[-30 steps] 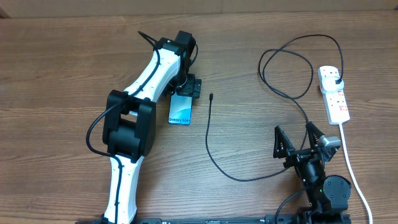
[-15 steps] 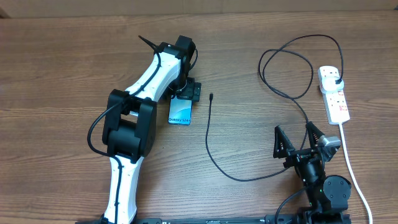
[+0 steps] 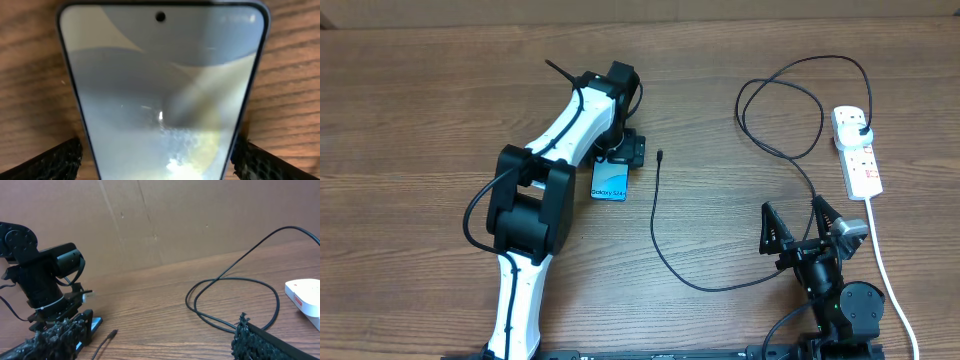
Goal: Plug charger to phone and switch on socket
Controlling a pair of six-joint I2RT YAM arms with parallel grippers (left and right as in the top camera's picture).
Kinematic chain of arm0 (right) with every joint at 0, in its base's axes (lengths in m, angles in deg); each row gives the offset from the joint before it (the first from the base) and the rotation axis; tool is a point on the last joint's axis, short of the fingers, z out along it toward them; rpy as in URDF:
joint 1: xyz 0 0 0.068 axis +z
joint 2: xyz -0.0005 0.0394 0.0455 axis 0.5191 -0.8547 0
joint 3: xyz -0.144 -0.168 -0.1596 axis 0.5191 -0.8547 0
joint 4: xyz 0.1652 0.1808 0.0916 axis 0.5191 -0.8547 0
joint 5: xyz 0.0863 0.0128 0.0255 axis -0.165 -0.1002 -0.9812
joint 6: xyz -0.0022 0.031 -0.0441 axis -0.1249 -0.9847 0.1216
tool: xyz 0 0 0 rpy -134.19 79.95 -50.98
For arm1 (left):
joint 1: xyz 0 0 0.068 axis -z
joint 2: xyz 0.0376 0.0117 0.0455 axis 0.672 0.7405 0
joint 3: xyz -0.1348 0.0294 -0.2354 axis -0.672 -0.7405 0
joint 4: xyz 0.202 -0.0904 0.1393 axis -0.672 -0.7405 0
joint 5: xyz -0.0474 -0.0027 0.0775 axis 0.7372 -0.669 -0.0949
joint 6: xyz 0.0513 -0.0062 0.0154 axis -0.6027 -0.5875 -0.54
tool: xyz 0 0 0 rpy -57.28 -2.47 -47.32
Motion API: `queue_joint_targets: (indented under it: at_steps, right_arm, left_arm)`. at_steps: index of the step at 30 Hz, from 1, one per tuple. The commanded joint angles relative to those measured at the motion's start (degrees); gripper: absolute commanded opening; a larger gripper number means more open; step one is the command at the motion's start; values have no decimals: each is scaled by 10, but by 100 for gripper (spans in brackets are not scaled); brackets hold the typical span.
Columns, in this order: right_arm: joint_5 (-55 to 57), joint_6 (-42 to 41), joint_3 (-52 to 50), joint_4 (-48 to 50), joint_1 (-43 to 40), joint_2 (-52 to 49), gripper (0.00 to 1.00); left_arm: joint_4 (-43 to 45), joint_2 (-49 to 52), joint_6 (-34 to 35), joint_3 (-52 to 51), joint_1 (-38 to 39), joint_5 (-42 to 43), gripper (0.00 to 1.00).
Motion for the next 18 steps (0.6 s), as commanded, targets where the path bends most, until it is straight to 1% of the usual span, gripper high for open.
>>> queue_joint_targets:
  at_steps: [1,12,14,18]
  right_arm:
    - [0,0,-6,2,3,5,100]
    - [0,0,-6,2,3,5,100]
    - [0,1,-6,2,3,5,100]
    - [0,1,-6,2,3,5,100]
  left_arm:
    - [-5,16,20,-24,9,29,97]
    - [7,16,24,-24,9,28,92]
    - [9,16,24,-24,9,28,90]
    - [11,16,24,-24,9,28,84]
